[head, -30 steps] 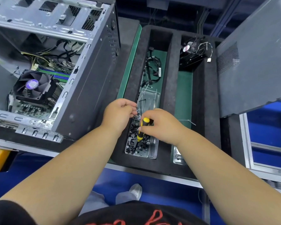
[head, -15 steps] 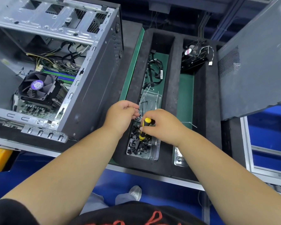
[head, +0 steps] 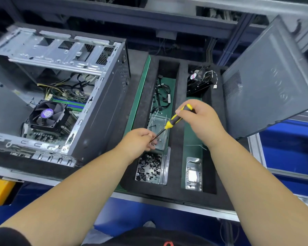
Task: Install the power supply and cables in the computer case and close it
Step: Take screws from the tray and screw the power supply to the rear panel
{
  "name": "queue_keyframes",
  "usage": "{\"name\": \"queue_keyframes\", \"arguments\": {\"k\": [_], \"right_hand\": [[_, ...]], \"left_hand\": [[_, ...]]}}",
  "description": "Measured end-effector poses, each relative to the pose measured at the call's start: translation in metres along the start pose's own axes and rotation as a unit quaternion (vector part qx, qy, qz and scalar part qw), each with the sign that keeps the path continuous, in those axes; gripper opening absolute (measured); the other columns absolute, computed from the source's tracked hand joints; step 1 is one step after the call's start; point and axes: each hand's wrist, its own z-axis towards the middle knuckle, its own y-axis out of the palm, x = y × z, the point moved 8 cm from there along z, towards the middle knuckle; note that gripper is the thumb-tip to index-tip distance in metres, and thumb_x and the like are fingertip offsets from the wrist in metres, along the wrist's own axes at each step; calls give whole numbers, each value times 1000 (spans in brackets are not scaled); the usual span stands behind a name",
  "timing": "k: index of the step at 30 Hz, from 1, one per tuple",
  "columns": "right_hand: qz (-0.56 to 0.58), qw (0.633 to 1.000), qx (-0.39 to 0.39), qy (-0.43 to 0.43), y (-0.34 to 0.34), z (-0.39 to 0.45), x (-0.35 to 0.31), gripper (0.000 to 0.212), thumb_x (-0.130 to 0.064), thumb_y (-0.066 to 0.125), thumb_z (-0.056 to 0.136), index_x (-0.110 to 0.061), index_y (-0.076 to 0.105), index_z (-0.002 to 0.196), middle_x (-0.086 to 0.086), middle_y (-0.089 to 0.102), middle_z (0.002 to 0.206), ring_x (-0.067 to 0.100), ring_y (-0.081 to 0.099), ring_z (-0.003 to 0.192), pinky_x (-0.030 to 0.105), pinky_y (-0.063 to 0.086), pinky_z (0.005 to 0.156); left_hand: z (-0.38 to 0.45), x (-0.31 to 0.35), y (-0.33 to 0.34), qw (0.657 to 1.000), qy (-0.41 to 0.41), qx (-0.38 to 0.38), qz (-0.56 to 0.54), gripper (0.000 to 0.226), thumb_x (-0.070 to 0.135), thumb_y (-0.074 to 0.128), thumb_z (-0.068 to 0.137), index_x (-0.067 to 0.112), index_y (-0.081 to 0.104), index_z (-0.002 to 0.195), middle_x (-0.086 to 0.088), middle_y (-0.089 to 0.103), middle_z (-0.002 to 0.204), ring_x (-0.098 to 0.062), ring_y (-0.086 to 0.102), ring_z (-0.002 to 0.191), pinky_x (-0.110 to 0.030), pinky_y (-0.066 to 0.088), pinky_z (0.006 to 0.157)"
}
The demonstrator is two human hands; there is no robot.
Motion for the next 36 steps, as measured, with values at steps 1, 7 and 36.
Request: {"name": "queue_keyframes", "arguments": {"k": [1,7,36], "right_hand": [[11,1000,13,-2,-7,1,-4,14,-29,64,83,-18,60,74,-8,71,72,10,44,63,18,37,53],[17,999,35,-12,-29,-2,-24,15,-28,59,87,-16,58,78,-10,76,80,8,52,76,30,42,70],[123,964,158,-175,-71,-43,-139,15,-34,61,86,-26,59,73,-10,72,72,14,48,62,23,43,59]], "left_hand": [[-2,4,3,999,-20,-11,-24,26,14,42,102,12,68,102,-6,71,92,-13,67,72,-22,54,70],[-9,26,5,981,-55,-20,-183,25,7,43,101,5,68,101,-10,75,88,-17,73,80,-21,57,65],[-76,137,-37,934,61,-18,-351,5,6,59,93,6,64,93,-1,69,69,-5,63,58,-14,51,53]]}}
